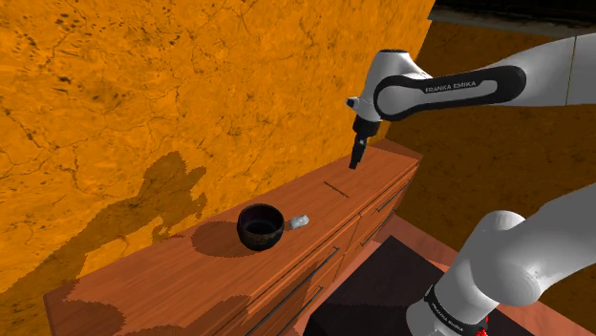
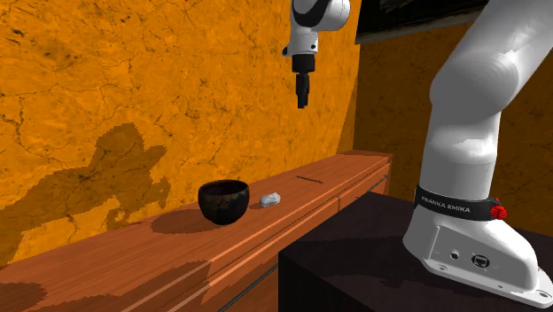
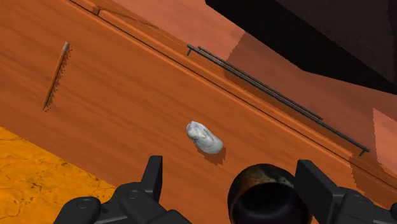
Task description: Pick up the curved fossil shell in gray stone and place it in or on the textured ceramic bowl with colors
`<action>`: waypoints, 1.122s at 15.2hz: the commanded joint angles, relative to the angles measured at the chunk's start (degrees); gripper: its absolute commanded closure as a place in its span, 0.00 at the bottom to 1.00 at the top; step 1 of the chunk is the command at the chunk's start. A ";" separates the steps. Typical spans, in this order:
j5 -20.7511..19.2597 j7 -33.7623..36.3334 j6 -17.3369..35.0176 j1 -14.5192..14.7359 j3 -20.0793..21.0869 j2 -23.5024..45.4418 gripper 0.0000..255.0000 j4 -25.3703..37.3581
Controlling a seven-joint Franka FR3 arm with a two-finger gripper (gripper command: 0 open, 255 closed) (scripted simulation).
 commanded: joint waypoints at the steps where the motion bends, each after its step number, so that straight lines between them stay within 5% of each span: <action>1: -0.17 -2.83 3.36 0.76 -0.78 4.40 0.00 0.51; 17: 0.52 -22.60 23.88 3.53 -0.56 38.22 0.00 8.97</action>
